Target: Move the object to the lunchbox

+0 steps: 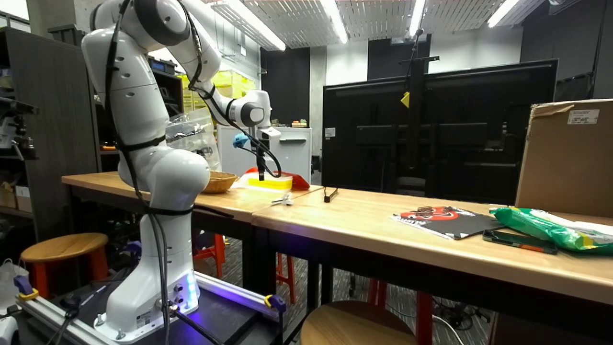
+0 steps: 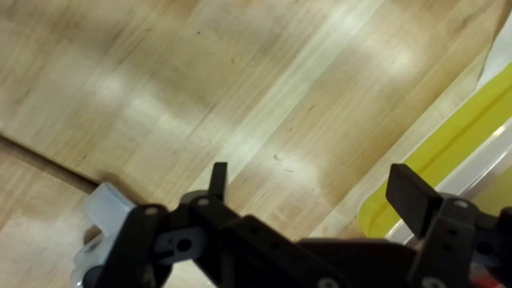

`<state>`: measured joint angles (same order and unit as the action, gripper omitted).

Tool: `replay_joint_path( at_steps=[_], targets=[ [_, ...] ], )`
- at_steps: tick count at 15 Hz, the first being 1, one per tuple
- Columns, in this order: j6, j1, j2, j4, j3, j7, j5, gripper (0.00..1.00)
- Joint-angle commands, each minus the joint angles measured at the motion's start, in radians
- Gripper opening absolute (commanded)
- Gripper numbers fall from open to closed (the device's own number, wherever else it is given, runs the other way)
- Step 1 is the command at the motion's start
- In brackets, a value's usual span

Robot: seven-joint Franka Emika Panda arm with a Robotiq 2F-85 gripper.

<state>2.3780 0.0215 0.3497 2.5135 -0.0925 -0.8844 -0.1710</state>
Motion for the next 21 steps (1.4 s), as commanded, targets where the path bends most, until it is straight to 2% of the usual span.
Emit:
replay_joint_path(
  at_steps=[1,5,7,12,17,21],
  targets=[
    [0.073,0.006,-0.015,-0.015,-0.071,-0.231,-0.029,1.0],
    [0.092,-0.018,-0.037,-0.098,-0.13,-0.493,-0.031,1.0],
    [0.017,-0.038,-0.035,-0.151,-0.143,-0.567,-0.024,1.0],
    [-0.224,-0.105,-0.02,-0.269,-0.118,-0.621,-0.109,1.0],
    [-0.484,-0.103,-0.022,-0.338,-0.072,-0.614,-0.207,1.0],
    [-0.584,-0.084,-0.005,-0.335,-0.049,-0.646,-0.225,1.0]
  ],
)
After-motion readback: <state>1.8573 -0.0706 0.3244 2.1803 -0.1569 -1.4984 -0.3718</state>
